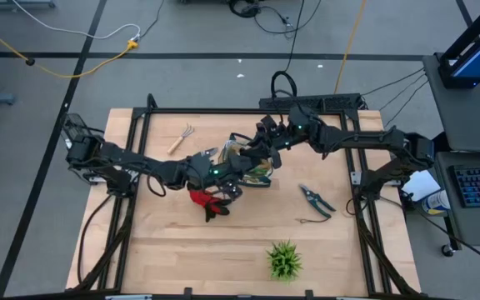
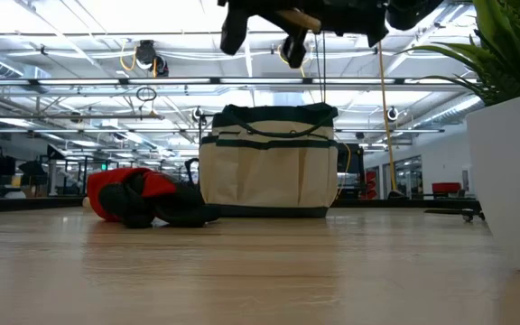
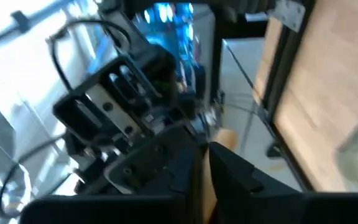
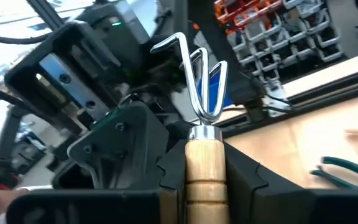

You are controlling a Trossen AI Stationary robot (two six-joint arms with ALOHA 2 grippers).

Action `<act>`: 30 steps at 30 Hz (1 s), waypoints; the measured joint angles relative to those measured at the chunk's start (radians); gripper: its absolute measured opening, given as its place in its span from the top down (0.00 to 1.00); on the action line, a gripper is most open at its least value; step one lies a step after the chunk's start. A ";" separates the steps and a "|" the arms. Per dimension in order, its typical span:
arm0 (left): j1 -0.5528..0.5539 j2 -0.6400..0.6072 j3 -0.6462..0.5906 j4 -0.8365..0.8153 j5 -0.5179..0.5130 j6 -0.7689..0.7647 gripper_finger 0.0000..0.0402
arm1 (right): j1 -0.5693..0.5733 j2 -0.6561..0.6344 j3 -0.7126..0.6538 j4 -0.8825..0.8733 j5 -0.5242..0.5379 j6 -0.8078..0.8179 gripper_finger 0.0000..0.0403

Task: Pick & Place Garden tools in Gardening bag
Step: Put the bottom brown hand rake into the gardening bag

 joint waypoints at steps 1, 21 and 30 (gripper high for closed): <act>-0.007 0.000 0.000 -0.013 -0.030 -0.019 0.90 | -0.009 0.000 0.000 -0.008 0.000 -0.014 0.87; -0.060 -0.016 0.000 -0.422 -0.353 -0.788 0.99 | 0.018 0.000 0.000 -0.468 0.308 -0.565 0.86; -0.057 -0.034 0.000 -0.586 -0.361 -1.054 0.98 | 0.085 0.000 -0.001 -0.549 0.522 -0.629 0.86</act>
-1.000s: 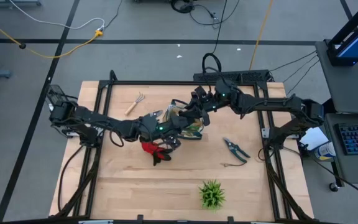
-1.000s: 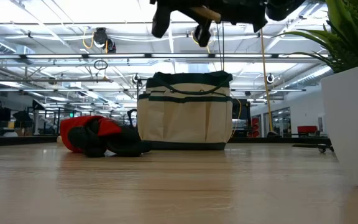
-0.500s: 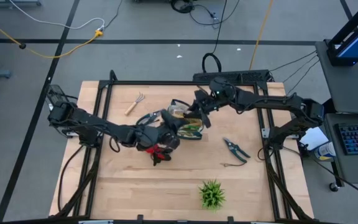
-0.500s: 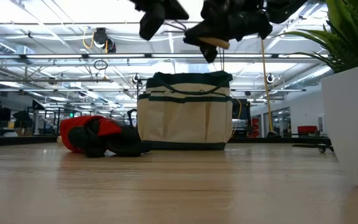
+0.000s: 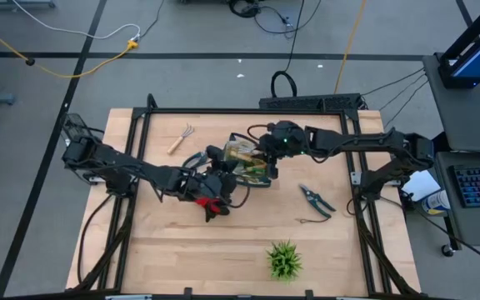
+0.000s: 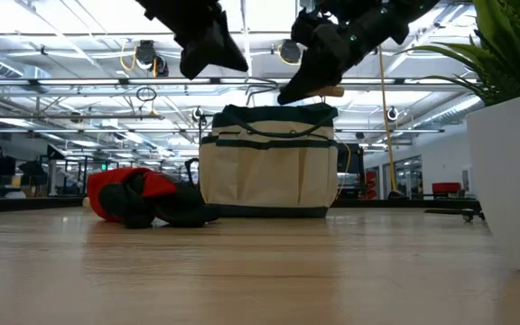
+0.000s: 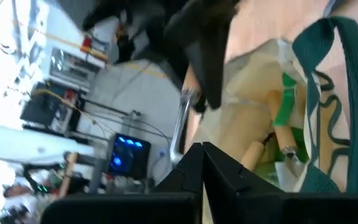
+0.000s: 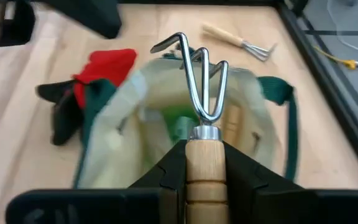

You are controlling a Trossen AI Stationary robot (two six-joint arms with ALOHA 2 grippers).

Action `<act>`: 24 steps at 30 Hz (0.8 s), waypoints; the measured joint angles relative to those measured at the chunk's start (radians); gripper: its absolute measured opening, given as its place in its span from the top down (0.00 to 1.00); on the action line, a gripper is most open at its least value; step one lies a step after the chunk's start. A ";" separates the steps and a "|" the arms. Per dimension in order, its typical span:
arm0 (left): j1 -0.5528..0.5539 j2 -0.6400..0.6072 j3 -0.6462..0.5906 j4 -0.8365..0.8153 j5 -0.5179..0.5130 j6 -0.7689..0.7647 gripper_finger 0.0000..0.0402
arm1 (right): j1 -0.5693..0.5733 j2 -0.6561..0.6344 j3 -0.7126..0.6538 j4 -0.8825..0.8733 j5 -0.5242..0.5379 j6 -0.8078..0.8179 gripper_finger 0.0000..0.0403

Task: Pick & Place Garden tools in Gardening bag
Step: Put the bottom brown hand rake into the gardening bag

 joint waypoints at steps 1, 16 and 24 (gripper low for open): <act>0.000 -0.013 -0.001 -0.036 0.001 -0.037 0.99 | 0.008 0.000 0.000 -0.002 0.001 0.000 0.86; 0.115 -0.046 0.000 -0.369 0.263 -0.415 0.98 | 0.104 0.157 0.046 0.045 0.239 -0.237 0.86; 0.143 -0.045 0.000 -0.365 0.236 -0.381 0.98 | 0.114 0.240 0.061 0.051 0.339 -0.333 0.86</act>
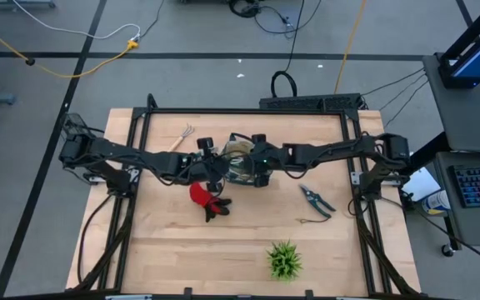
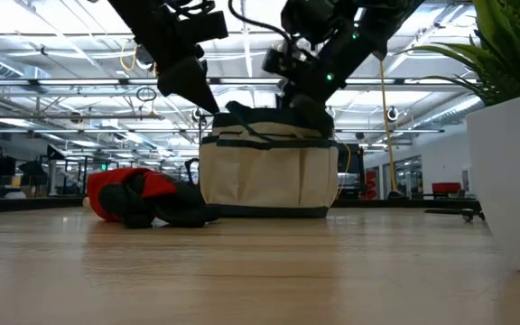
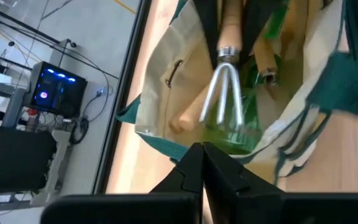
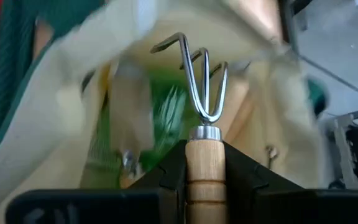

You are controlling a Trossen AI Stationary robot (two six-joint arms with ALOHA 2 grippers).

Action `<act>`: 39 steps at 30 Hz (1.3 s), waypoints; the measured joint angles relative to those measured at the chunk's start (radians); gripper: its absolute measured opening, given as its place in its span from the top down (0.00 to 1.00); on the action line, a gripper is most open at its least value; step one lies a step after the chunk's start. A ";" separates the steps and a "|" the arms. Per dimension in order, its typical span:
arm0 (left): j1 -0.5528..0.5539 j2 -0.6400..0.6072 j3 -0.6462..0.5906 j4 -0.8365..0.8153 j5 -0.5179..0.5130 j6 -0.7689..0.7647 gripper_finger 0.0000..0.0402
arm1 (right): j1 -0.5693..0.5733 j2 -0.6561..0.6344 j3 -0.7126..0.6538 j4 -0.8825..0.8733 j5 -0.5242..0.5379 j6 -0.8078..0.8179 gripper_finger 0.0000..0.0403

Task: Pick & Place Garden tools in Gardening bag
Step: Put the bottom brown hand rake into the gardening bag

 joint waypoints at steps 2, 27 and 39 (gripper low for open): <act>0.005 0.000 0.000 0.002 0.000 -0.003 0.99 | 0.001 0.016 0.001 0.012 0.001 -0.009 0.86; 0.015 0.000 0.000 -0.017 0.000 0.000 0.98 | 0.002 0.015 0.001 -0.033 -0.083 -0.012 0.66; 0.015 0.000 0.000 0.006 0.021 -0.006 0.96 | -0.029 -0.074 0.000 -0.046 -0.209 0.028 0.66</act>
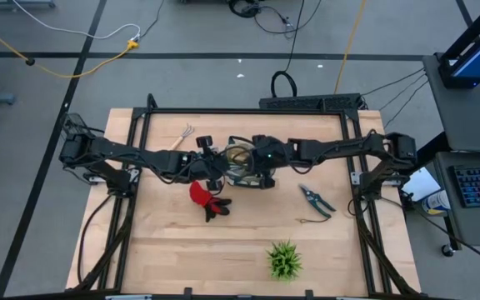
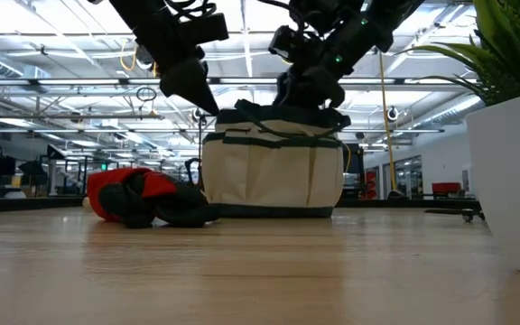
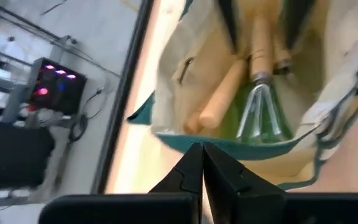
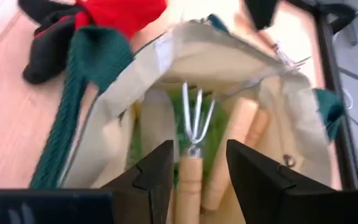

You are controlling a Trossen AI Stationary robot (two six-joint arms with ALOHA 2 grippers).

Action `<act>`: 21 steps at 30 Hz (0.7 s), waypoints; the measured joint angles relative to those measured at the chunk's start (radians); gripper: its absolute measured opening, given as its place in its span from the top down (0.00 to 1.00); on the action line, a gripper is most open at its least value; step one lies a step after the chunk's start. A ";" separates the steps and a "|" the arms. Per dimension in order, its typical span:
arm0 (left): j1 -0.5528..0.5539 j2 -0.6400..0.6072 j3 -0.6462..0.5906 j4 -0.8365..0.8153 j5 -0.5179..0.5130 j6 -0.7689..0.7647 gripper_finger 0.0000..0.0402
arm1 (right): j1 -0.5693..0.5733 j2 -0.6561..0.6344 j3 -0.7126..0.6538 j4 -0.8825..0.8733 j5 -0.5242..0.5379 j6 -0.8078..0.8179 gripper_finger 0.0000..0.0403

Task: Pick & Place Garden tools in Gardening bag
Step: Put the bottom brown hand rake into the gardening bag

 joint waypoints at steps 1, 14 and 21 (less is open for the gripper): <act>0.000 0.000 0.000 0.009 0.031 0.007 0.97 | -0.005 0.000 0.000 -0.003 0.002 0.000 0.66; 0.020 0.001 0.000 0.159 0.234 0.097 0.99 | -0.058 0.043 0.002 0.008 -0.015 0.001 0.87; 0.073 0.001 0.000 0.159 0.235 0.078 0.97 | -0.055 0.044 -0.019 -0.039 -0.167 -0.070 0.99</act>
